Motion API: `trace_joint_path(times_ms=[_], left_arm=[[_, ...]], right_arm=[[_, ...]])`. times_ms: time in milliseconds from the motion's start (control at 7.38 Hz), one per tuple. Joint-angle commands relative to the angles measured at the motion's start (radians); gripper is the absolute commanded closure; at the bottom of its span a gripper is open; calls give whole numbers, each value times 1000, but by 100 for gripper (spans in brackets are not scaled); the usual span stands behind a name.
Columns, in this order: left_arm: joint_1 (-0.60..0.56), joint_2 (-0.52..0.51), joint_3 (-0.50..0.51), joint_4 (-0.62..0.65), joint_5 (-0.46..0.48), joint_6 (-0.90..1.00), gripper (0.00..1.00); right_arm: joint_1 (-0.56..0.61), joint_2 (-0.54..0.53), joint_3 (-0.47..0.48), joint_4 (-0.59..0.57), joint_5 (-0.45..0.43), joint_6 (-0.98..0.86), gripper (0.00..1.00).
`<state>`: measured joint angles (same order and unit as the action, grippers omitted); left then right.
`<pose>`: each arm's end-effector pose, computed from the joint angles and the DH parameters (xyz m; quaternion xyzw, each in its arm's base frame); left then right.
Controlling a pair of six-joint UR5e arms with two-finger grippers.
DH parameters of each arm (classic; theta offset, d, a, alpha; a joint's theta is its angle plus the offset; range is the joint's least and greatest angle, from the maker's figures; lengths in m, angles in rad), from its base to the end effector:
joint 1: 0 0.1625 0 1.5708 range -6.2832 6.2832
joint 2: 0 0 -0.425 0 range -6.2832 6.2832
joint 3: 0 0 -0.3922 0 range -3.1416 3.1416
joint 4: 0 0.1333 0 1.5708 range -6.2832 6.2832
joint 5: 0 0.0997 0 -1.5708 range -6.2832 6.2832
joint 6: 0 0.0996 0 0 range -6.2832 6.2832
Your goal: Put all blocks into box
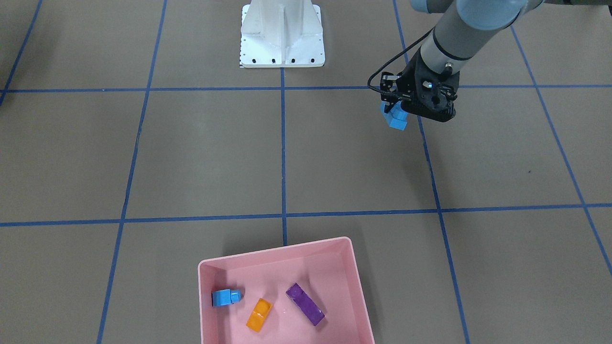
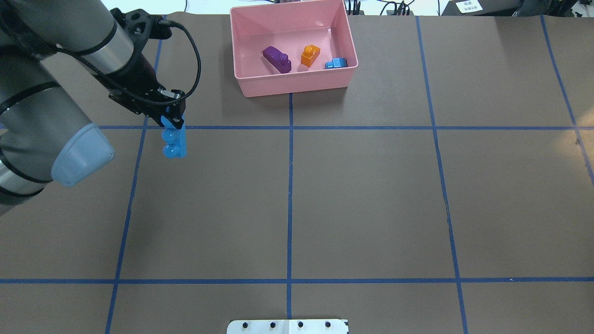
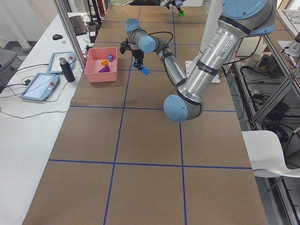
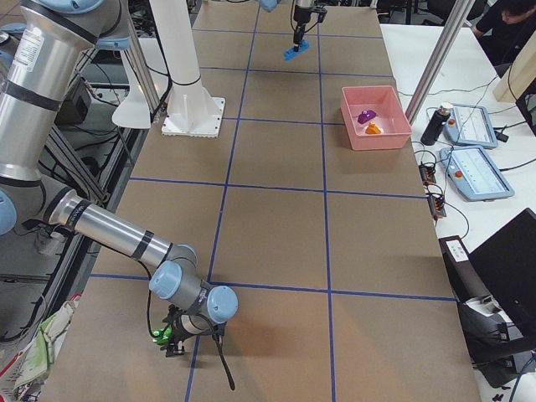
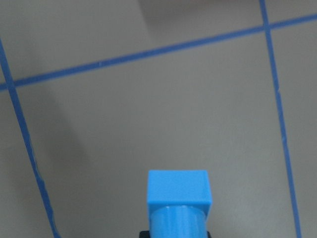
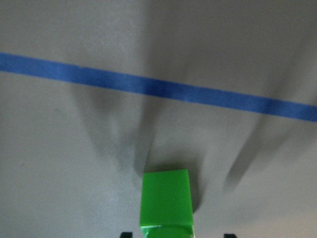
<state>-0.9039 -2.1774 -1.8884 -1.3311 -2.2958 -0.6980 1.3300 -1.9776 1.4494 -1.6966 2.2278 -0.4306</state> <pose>0.3201 -0.5154 0.1934 0.0328 0.4571 0.1053 0.8825 0.0223 -0.2132 0.8737 -0.2737 -0.3330 -0.1974 0.8805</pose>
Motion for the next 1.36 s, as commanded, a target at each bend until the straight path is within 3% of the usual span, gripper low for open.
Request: trace_joint_path(times_ms=[0, 136, 271, 407, 678, 814, 949, 1220], left_arm=[[-36, -82, 116, -110, -1, -47, 100], [-49, -91, 177, -234, -1, -111, 100], [-52, -107, 225, -314, 1, -168, 100], [-50, -133, 254, -326, 1, -210, 100], [-50, -256, 390, -387, 2, -389, 100], [-50, -268, 432, -454, 4, -449, 100], [-52, -268, 461, -520, 10, -498, 100], [-49, -303, 555, -670, 95, -633, 100]], right_arm=[[0, 2, -1, 0, 3, 3, 49], [0, 2, -1, 0, 3, 6, 63], [0, 2, 0, -2, 3, 6, 86], [1, 3, 5, 1, 3, 1, 100], [6, -7, 67, -12, 0, -8, 100], [29, -9, 115, -58, -10, -14, 100], [81, -3, 190, -156, -51, -32, 100], [228, 104, 365, -454, -262, -97, 100]])
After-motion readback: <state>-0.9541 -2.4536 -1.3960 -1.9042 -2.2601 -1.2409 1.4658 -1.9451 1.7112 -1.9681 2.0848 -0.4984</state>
